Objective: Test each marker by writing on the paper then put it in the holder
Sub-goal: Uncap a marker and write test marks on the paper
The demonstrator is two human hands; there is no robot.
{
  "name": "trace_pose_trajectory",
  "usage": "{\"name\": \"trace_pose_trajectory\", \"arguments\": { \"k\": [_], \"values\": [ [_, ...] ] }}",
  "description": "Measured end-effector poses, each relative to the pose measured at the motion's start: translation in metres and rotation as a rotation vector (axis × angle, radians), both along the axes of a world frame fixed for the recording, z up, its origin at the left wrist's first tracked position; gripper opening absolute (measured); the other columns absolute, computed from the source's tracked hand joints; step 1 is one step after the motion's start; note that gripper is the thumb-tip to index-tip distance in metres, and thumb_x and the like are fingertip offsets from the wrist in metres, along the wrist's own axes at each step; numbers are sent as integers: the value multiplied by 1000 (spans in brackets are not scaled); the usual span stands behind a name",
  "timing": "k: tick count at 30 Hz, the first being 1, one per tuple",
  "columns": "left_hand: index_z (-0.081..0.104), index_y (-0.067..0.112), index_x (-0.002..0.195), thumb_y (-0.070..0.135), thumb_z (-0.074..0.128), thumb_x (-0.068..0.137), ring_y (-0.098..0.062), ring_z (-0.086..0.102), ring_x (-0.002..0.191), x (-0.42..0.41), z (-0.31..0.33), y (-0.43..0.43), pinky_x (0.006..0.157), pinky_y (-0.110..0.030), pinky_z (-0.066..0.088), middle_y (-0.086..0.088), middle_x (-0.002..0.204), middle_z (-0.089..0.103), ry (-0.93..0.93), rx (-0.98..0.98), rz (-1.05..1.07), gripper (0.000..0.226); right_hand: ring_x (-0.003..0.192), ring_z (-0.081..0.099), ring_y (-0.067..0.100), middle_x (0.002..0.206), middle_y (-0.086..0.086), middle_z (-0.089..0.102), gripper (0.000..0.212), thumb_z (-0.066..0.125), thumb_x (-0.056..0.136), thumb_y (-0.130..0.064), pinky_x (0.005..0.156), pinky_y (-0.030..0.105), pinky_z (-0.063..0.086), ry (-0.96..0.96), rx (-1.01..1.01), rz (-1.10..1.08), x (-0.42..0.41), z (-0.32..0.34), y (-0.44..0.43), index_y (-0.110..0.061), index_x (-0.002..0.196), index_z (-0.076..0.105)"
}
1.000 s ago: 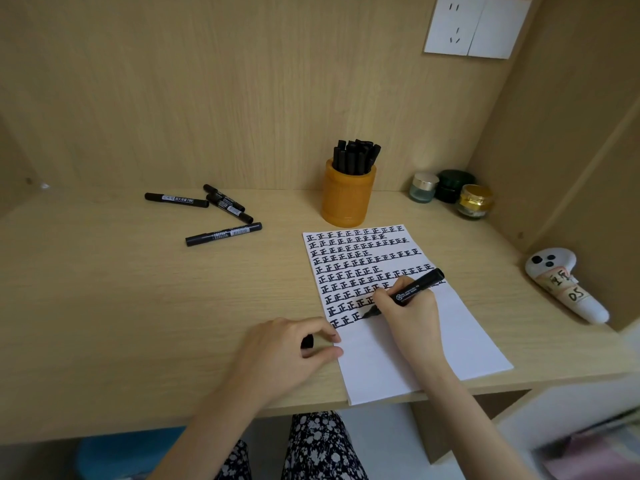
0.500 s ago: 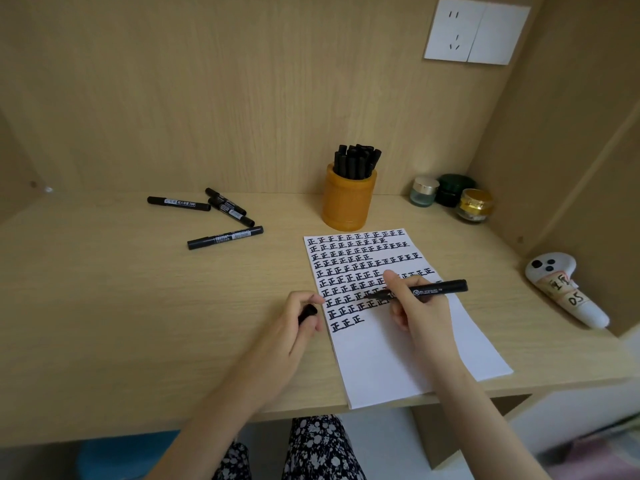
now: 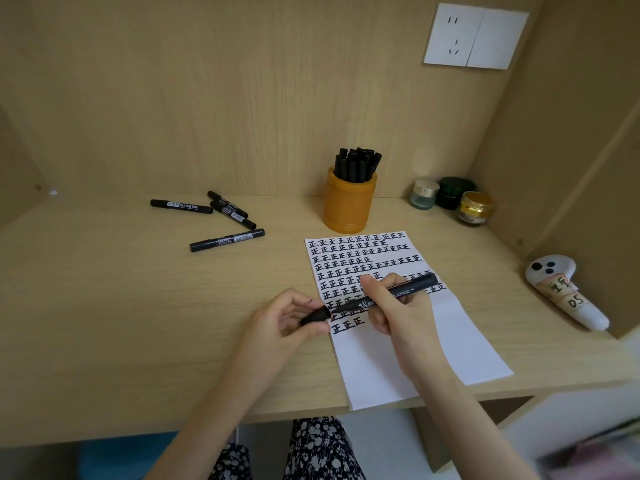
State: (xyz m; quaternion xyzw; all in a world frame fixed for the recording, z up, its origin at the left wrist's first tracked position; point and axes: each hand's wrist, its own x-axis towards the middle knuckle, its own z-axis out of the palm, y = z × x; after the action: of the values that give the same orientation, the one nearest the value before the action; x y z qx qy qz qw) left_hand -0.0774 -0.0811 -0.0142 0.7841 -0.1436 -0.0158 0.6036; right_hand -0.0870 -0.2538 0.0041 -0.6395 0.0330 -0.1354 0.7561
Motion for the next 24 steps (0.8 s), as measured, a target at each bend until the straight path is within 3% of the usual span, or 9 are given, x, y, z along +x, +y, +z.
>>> {"name": "trace_pose_trajectory", "arguments": {
  "k": [4,9,14,24],
  "values": [
    [65,21,90,16,75,72,5,63,90,0,4,-2,83,-10,47,23,94,69,-29,-7,-10,21,40,31,12,42,-2,36,37,67,87,-10,41,19,27,-17,-78,29,-1,-2,5,-17,56,48],
    [67,22,87,20,74,70,3,66,88,-3,6,-2,80,-10,48,21,93,71,-58,-42,11,19,45,43,9,52,3,51,8,71,82,-13,46,15,36,21,-148,188,-3,1,4,-8,76,70],
    [69,19,87,10,73,73,-13,70,75,-2,8,-6,71,-20,55,5,85,74,-32,-129,27,17,47,40,10,51,1,48,8,70,84,-9,47,17,34,-37,-181,205,1,3,4,-4,78,70],
    [70,11,89,7,72,75,-11,67,63,0,15,-6,62,-17,53,-7,76,73,1,-176,-32,15,48,39,11,49,-4,48,12,70,83,-5,49,20,33,-78,-204,242,8,6,4,-11,73,67]
  ]
}}
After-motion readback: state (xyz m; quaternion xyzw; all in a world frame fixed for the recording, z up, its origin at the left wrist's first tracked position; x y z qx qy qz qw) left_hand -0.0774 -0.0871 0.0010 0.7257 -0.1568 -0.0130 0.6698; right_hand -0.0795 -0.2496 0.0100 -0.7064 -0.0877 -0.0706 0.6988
